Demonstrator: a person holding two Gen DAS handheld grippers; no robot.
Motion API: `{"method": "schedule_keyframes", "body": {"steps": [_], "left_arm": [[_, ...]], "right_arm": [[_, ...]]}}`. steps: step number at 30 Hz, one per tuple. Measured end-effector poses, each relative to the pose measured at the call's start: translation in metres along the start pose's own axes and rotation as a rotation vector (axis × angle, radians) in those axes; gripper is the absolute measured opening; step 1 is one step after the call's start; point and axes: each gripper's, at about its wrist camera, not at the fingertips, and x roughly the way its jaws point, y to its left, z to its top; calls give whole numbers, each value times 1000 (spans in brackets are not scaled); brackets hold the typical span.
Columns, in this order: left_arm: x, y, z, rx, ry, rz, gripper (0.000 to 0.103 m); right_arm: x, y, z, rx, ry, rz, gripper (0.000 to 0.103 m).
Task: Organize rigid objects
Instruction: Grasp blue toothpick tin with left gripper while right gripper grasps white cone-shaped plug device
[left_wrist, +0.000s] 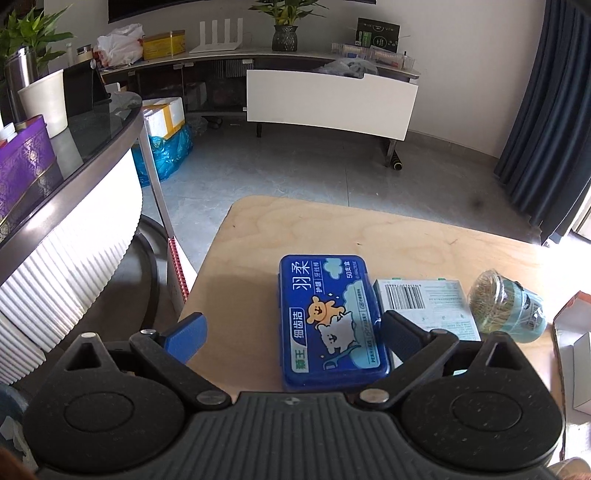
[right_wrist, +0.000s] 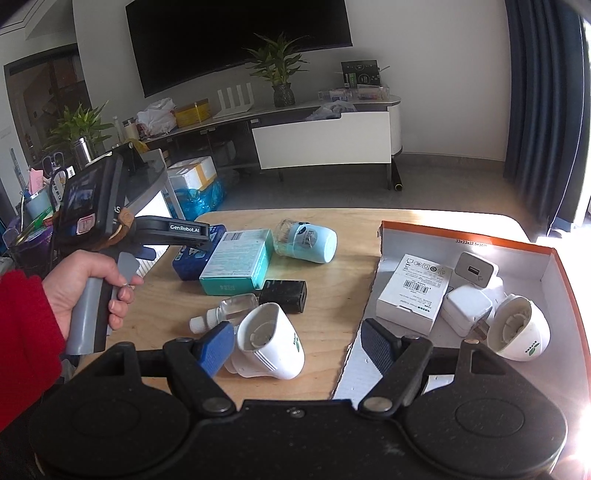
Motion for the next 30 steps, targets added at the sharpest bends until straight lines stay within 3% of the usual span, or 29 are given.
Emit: {"method": "schedule_keyframes", "body": {"steps": [6, 12, 15, 16, 17, 18, 19, 23, 30], "left_arm": [[0, 7, 0, -15, -25, 5, 103], [15, -9, 5, 51, -9, -1, 103], [23, -8, 3, 65, -14, 18, 93], [25, -6, 3, 53, -2, 10, 82], [26, -4, 3, 53, -7, 10, 81], [25, -4, 2, 68, -19, 18, 67], [22, -4, 1, 81, -27, 15, 63], [10, 0, -5, 79, -19, -21, 63], [-39, 5, -31, 62, -57, -57, 63]], "right_arm": [[7, -7, -2, 19, 3, 2, 89], [13, -9, -5, 33, 14, 15, 89], [13, -5, -7, 17, 16, 29, 89], [14, -5, -7, 11, 19, 32, 89], [15, -3, -8, 6, 25, 36, 89], [17, -1, -9, 3, 33, 44, 89], [20, 1, -10, -1, 40, 57, 89], [31, 16, -13, -46, 65, 95, 90], [65, 28, -10, -116, 127, 70, 92]]}}
